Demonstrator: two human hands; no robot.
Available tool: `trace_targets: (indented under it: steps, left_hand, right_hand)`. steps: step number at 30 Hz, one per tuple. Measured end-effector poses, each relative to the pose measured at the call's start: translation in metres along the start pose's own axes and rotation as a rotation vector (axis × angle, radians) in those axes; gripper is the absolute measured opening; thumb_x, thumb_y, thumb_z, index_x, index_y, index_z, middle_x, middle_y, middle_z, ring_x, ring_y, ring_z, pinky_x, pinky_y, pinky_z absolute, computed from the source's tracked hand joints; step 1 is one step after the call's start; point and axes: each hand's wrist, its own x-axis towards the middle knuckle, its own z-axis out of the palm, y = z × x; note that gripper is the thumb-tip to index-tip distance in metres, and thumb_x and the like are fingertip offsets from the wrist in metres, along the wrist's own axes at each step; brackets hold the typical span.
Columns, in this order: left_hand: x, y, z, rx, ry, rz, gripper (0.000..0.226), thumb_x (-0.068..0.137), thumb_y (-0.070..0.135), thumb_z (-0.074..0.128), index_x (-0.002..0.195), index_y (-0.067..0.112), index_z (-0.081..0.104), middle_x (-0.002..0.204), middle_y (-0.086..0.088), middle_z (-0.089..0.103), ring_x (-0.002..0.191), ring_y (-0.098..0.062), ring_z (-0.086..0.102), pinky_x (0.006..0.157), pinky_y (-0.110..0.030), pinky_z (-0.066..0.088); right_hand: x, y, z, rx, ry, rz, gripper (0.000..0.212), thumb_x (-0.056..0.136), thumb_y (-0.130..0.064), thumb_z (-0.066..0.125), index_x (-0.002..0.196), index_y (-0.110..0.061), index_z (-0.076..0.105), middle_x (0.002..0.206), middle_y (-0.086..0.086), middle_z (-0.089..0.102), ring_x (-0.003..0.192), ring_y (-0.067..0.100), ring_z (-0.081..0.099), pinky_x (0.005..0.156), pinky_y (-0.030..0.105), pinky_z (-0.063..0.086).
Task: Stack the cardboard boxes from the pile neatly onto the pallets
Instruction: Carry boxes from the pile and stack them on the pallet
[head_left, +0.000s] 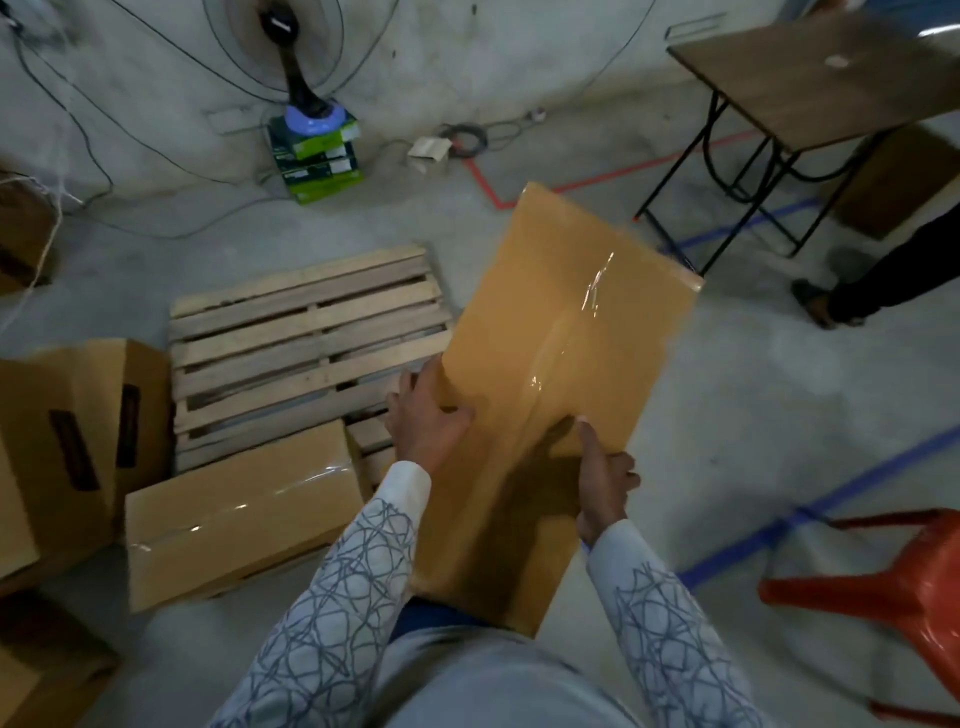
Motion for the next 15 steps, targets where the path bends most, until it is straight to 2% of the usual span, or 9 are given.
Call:
trace_targets:
  steps: [3, 7, 9, 12, 15]
  left_hand:
    - [0.052, 0.01, 0.021, -0.049, -0.046, -0.059, 0.08, 0.084, 0.024, 0.076, 0.155, 0.031, 0.039, 0.148, -0.011, 0.043, 0.138, -0.04, 0.036, 0.113, -0.057, 0.035]
    - [0.127, 0.04, 0.033, -0.105, -0.025, -0.119, 0.075, 0.085, 0.023, 0.072, 0.153, 0.029, 0.042, 0.143, -0.008, 0.045, 0.136, -0.039, 0.037, 0.112, -0.056, 0.036]
    - [0.157, 0.051, 0.027, -0.138, -0.004, -0.161, 0.075, 0.084, 0.023, 0.071, 0.153, 0.031, 0.043, 0.141, -0.007, 0.046, 0.135, -0.038, 0.037, 0.113, -0.057, 0.036]
    - [0.186, 0.053, 0.012, -0.163, 0.057, -0.221, 0.075, 0.084, 0.023, 0.072, 0.152, 0.033, 0.043, 0.141, -0.006, 0.047, 0.134, -0.038, 0.037, 0.113, -0.059, 0.034]
    - [0.211, 0.04, -0.001, -0.225, 0.124, -0.313, 0.074, 0.084, 0.022, 0.072, 0.152, 0.034, 0.043, 0.141, -0.005, 0.047, 0.134, -0.035, 0.037, 0.113, -0.061, 0.034]
  right_hand:
    - [0.035, -0.032, 0.015, -0.085, 0.007, -0.025, 0.109, 0.078, -0.073, 0.072, 0.155, -0.011, 0.025, 0.153, 0.012, 0.029, 0.138, 0.041, 0.035, 0.114, 0.058, 0.036]
    - [0.083, -0.093, 0.048, -0.11, -0.02, -0.007, 0.125, 0.064, -0.081, 0.074, 0.156, -0.014, 0.021, 0.154, 0.01, 0.028, 0.139, 0.041, 0.035, 0.114, 0.062, 0.036]
    - [0.099, -0.119, 0.068, -0.164, -0.04, -0.002, 0.123, 0.066, -0.08, 0.075, 0.156, -0.016, 0.02, 0.154, 0.009, 0.028, 0.138, 0.04, 0.035, 0.114, 0.062, 0.036]
    - [0.111, -0.149, 0.1, -0.234, -0.123, -0.005, 0.122, 0.066, -0.078, 0.076, 0.156, -0.019, 0.018, 0.151, 0.009, 0.029, 0.136, 0.039, 0.036, 0.112, 0.062, 0.039]
    - [0.128, -0.173, 0.141, -0.31, -0.233, -0.015, 0.132, 0.057, -0.081, 0.077, 0.156, -0.019, 0.017, 0.15, 0.009, 0.028, 0.135, 0.039, 0.037, 0.111, 0.062, 0.041]
